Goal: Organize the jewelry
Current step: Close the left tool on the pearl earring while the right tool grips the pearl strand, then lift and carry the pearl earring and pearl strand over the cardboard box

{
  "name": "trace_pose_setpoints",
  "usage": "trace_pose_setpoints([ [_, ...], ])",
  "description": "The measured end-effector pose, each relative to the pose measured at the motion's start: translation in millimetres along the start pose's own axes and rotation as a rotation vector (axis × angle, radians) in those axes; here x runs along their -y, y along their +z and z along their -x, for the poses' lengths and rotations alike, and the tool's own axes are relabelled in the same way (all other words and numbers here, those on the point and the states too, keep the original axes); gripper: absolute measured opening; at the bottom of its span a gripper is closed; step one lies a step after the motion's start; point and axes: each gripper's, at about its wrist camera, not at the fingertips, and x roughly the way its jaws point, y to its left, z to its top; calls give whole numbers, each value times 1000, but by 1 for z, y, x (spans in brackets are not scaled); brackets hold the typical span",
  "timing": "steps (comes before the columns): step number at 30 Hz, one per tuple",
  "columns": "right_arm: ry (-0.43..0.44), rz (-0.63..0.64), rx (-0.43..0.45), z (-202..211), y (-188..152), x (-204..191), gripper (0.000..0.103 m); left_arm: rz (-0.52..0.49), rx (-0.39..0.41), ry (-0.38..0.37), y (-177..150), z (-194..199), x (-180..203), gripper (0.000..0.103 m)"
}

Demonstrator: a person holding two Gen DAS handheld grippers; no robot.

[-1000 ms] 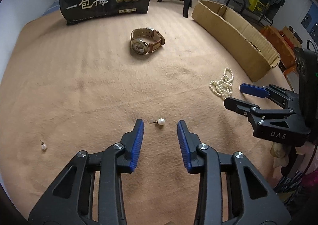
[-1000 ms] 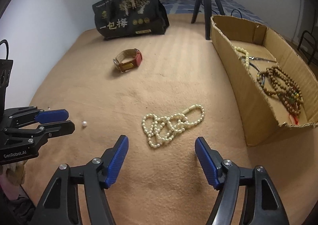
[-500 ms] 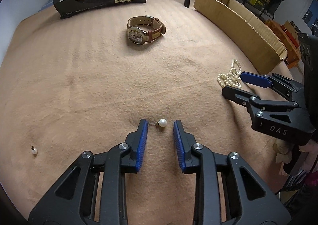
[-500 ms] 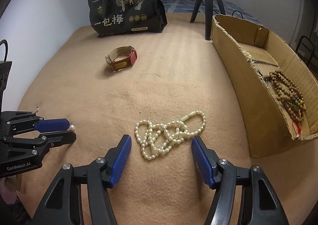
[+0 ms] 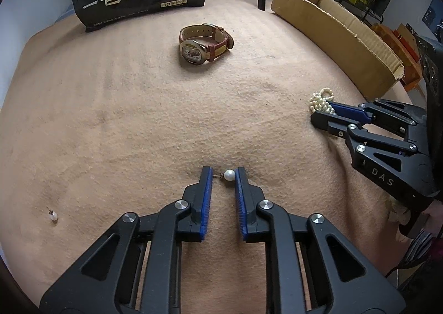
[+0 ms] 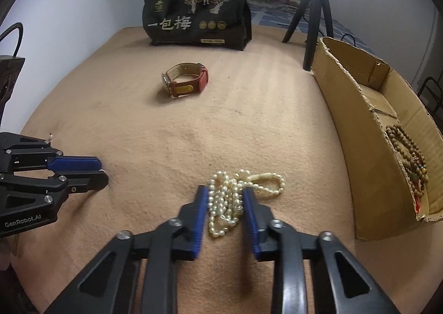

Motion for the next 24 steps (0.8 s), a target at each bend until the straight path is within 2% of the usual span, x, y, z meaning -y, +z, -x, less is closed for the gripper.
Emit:
trace_pose_setpoints([
  [1, 2, 2, 0, 0, 0, 0, 14, 4, 0, -1, 0, 0, 0, 15],
  [5, 18, 2, -2, 1, -1, 2, 12, 9, 5, 5, -2, 2, -1, 15],
  [6, 25, -4, -2, 1, 0, 3, 8, 13, 5, 6, -2, 2, -2, 15],
  [11, 73, -66, 5, 6, 2, 13, 8, 38, 16, 12, 0, 7, -6, 15],
  [24, 115, -93, 90, 45, 17, 21, 4, 80, 77, 7, 11, 32, -12, 15],
])
